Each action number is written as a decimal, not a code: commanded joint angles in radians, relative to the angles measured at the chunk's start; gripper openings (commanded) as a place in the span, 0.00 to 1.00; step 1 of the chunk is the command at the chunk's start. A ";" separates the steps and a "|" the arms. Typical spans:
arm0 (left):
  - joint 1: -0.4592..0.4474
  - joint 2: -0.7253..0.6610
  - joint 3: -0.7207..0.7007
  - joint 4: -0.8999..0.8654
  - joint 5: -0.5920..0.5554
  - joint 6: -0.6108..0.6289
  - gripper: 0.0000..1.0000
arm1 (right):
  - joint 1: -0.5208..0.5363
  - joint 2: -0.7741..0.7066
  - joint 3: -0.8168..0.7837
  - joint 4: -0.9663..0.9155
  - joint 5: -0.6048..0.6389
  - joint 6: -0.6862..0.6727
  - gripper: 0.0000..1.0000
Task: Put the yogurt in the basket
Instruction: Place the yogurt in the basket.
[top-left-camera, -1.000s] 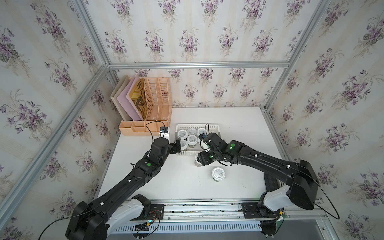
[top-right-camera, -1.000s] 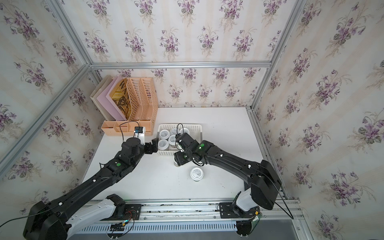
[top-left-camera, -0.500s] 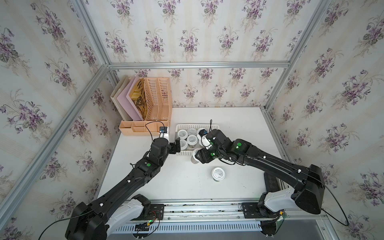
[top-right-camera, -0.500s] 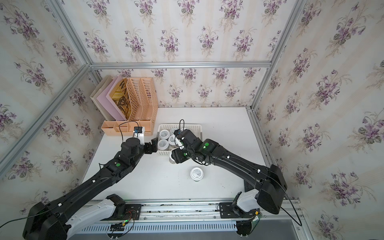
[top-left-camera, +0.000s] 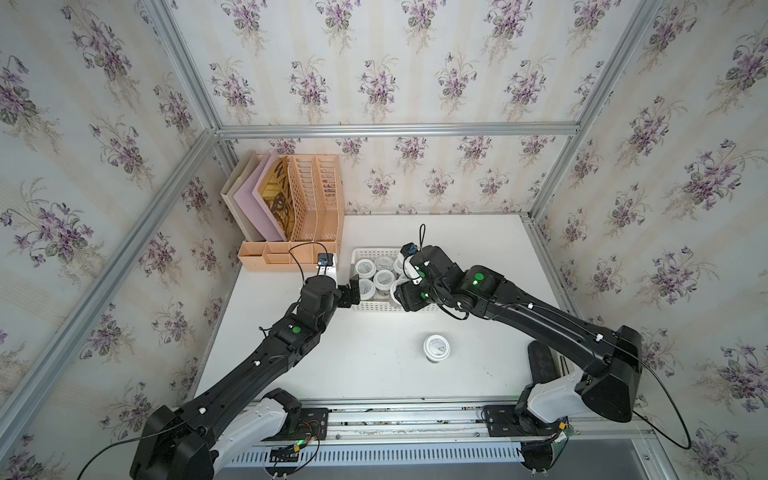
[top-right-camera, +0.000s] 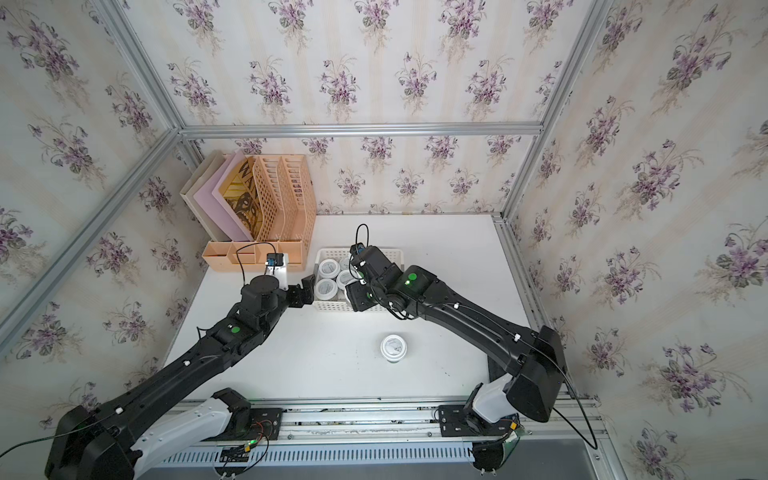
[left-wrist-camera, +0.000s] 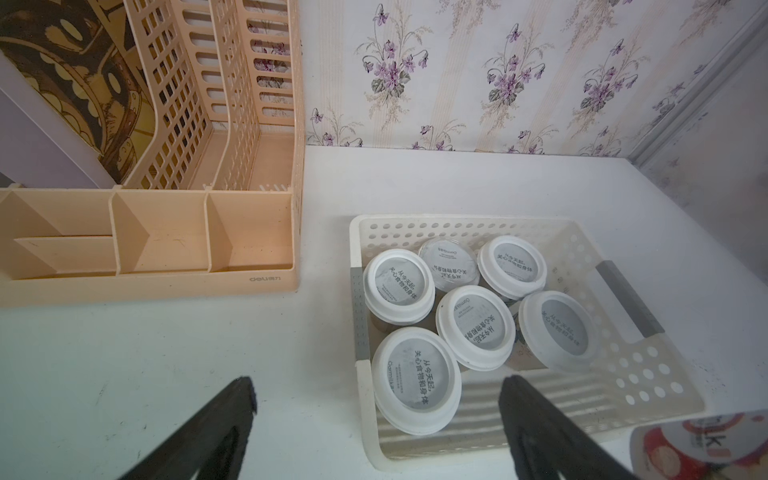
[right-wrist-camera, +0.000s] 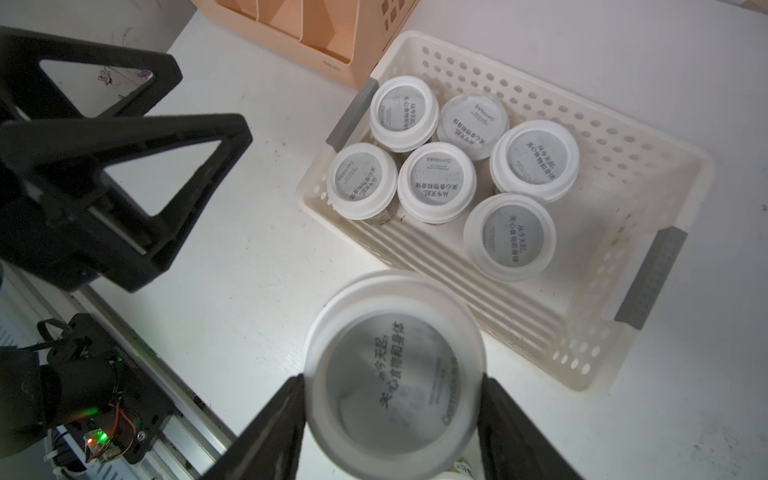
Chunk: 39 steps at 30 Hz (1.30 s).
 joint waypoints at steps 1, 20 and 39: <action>0.002 -0.005 -0.002 0.015 -0.006 0.004 0.95 | -0.017 0.011 0.025 -0.018 0.053 -0.024 0.67; 0.006 0.007 0.005 0.017 -0.004 0.002 0.96 | -0.295 0.140 0.118 0.067 0.006 -0.152 0.67; 0.014 0.009 0.000 0.027 0.001 0.000 0.96 | -0.362 0.343 0.181 0.140 -0.017 -0.195 0.67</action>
